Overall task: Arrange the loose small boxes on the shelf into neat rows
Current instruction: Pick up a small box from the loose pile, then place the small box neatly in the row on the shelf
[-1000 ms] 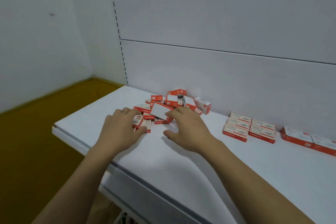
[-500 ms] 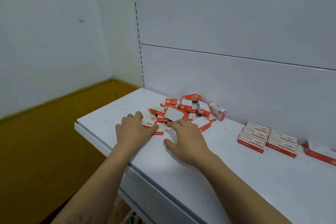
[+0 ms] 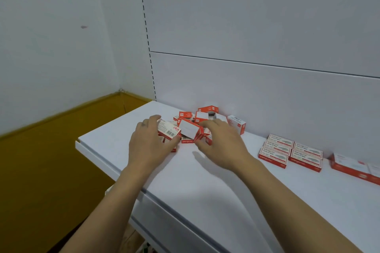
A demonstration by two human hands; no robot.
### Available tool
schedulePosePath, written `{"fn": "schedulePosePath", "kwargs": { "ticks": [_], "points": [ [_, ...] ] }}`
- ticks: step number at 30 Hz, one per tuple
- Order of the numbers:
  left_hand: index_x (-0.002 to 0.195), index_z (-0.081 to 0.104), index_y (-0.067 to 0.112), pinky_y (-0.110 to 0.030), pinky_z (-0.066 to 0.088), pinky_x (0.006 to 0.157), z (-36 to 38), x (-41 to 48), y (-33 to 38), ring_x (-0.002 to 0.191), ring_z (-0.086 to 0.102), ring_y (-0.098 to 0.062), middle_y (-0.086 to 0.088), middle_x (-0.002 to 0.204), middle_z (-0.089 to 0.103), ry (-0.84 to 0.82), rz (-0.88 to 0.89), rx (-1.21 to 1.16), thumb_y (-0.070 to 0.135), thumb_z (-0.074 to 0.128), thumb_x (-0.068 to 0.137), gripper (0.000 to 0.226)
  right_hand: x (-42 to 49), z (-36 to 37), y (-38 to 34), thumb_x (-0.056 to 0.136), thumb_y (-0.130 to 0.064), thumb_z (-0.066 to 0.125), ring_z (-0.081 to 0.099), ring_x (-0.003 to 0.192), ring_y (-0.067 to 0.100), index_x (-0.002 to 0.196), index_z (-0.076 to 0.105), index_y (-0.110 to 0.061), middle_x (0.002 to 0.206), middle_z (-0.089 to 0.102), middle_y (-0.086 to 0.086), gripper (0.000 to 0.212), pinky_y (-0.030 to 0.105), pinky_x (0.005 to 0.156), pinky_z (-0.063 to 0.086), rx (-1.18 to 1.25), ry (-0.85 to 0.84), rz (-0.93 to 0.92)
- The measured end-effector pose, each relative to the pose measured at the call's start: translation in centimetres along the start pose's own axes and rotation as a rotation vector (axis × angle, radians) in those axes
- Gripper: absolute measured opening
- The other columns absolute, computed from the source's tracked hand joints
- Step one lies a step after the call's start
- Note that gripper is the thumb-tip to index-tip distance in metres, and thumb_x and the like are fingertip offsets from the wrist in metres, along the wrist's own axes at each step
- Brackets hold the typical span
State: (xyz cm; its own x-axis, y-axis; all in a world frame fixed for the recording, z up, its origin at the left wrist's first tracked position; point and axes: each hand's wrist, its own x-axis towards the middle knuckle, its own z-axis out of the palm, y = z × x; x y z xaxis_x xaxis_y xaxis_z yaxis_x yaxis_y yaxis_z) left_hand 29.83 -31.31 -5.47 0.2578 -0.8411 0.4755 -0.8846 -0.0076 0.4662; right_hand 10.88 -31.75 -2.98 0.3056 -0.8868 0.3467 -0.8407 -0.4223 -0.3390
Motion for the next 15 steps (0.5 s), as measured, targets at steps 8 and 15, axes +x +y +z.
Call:
{"fn": "schedulePosePath", "kwargs": {
  "ticks": [8,15],
  "points": [
    [0.129,0.046,0.024,-0.032,0.054,0.081,1.4,-0.6,7.2,0.112,0.048,-0.016,0.002,0.121,0.056,0.035,0.350,-0.206,0.054,0.076,0.068,0.074,-2.8,-5.5,4.0,0.086,-0.050,0.058,0.055,0.109,0.012,0.127,0.052,-0.031,0.123,0.057,-0.008,0.045,0.035,0.094,0.044,0.089,0.068,0.153],
    [0.121,0.054,0.012,-0.037,0.053,0.077,5.8,-3.1,15.1,0.098,0.055,-0.022,-0.003,0.110,0.062,-0.044,0.645,-0.352,0.049,0.079,0.067,0.070,-7.8,-9.7,8.6,0.087,-0.044,0.062,0.062,0.094,0.004,0.121,0.060,-0.026,0.106,0.065,-0.012,0.038,0.023,0.079,0.052,0.371,0.101,0.435]
  ]
}}
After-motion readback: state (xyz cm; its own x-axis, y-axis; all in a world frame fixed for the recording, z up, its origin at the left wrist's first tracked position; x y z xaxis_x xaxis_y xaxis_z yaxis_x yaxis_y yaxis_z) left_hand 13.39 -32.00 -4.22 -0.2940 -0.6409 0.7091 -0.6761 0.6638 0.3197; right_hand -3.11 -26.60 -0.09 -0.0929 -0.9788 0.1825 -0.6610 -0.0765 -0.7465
